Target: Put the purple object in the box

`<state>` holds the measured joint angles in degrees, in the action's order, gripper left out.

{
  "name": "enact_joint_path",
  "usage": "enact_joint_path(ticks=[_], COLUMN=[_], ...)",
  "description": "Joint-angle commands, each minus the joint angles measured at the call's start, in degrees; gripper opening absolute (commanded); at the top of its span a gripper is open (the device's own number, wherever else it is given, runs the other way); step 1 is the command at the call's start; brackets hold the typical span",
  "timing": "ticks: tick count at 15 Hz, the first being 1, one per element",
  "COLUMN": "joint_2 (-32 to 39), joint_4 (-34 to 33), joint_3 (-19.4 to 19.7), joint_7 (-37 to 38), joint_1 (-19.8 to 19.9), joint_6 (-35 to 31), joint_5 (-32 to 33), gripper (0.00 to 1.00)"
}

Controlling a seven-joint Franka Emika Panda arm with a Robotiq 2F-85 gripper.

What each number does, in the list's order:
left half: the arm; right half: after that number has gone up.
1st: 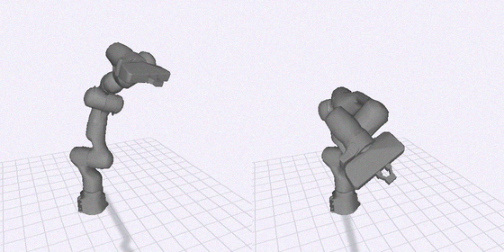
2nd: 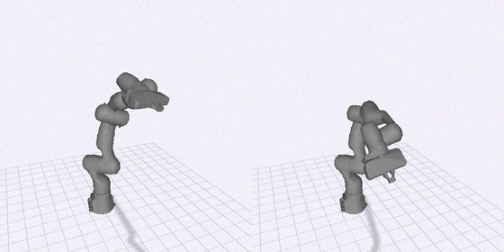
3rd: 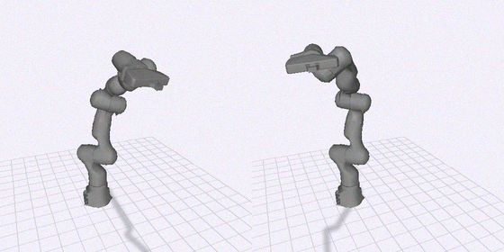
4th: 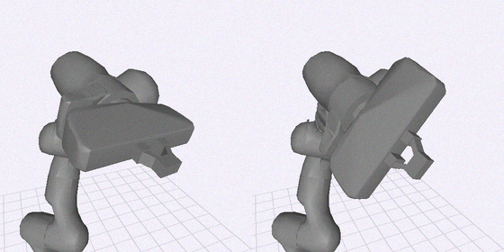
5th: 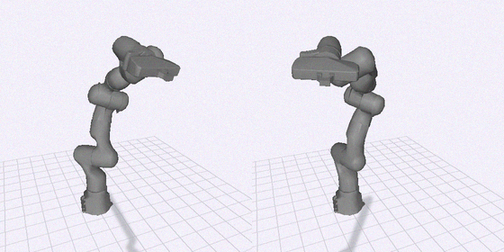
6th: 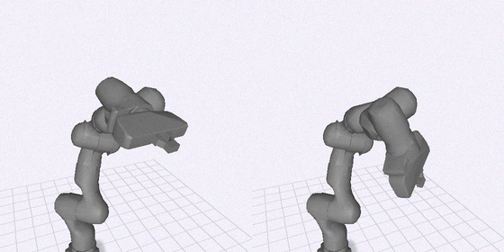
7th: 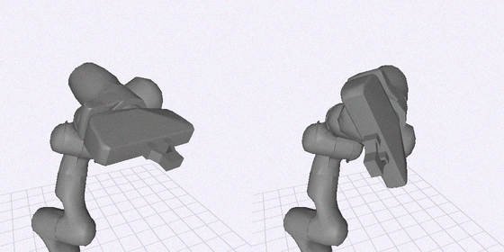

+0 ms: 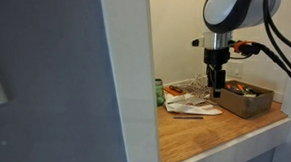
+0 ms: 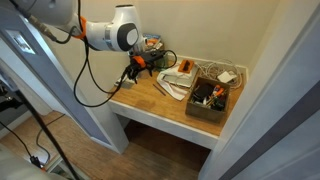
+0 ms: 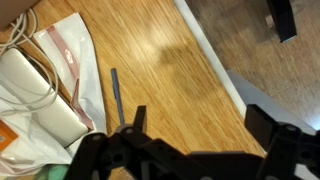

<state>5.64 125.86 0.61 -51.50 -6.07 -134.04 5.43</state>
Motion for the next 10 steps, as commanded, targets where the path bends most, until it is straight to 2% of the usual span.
enact_joint_path(ticks=[1, 8, 10], joint_2=[1.23, 2.76, 6.20], joint_4=[-0.62, -1.90, -4.19], joint_3=[-1.79, -2.05, -2.56], joint_7=[-0.59, -1.34, -4.00], joint_1=[2.17, 2.75, 3.13], joint_6=[0.05, 0.00, 1.20], joint_5=[0.27, 0.32, -1.20], gripper=[1.00, 1.00, 1.00])
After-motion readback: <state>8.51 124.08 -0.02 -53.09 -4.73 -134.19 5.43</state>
